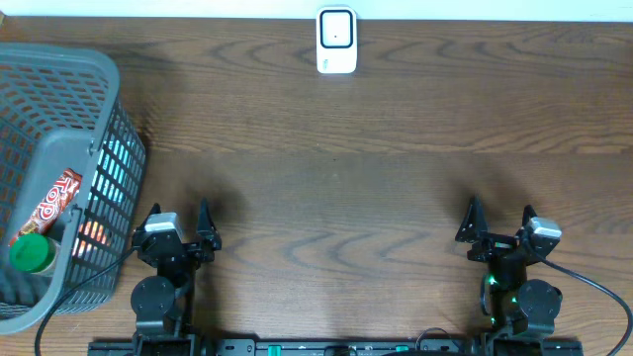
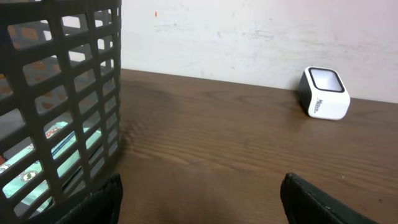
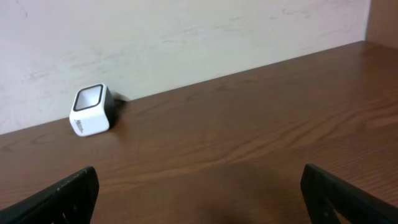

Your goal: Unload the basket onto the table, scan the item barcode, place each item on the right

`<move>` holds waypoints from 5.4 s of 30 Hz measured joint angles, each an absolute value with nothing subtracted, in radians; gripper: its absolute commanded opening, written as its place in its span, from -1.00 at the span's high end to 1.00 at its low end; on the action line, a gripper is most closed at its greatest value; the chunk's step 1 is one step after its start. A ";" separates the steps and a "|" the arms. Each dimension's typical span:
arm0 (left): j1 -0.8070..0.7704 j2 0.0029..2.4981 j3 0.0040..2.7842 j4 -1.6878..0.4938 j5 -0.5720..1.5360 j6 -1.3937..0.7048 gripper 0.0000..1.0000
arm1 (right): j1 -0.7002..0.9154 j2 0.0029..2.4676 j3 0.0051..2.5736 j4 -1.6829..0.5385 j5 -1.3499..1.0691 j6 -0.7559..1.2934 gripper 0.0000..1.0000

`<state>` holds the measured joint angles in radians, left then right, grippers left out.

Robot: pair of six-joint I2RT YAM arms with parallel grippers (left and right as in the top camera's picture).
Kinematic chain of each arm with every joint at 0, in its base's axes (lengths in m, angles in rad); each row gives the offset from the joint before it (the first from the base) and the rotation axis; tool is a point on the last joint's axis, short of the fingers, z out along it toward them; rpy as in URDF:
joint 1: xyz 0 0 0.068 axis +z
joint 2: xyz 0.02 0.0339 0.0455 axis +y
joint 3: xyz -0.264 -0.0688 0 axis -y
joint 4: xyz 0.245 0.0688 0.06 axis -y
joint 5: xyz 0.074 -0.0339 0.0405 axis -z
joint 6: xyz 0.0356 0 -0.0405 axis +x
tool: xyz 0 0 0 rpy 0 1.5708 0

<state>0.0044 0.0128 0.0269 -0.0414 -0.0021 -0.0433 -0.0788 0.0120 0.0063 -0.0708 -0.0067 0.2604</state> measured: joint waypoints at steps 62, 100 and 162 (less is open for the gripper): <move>0.004 0.013 0.027 -0.041 -0.002 -0.043 -0.64 | 0.012 0.012 0.007 -0.071 -0.005 0.261 -0.98; 0.004 0.013 0.027 -0.038 0.021 -0.044 -0.63 | 0.012 0.012 0.007 -0.071 -0.005 0.261 -0.98; 0.794 1.324 1.816 -1.263 0.246 -0.284 -0.63 | 0.012 0.012 0.007 -0.071 -0.004 0.263 -0.98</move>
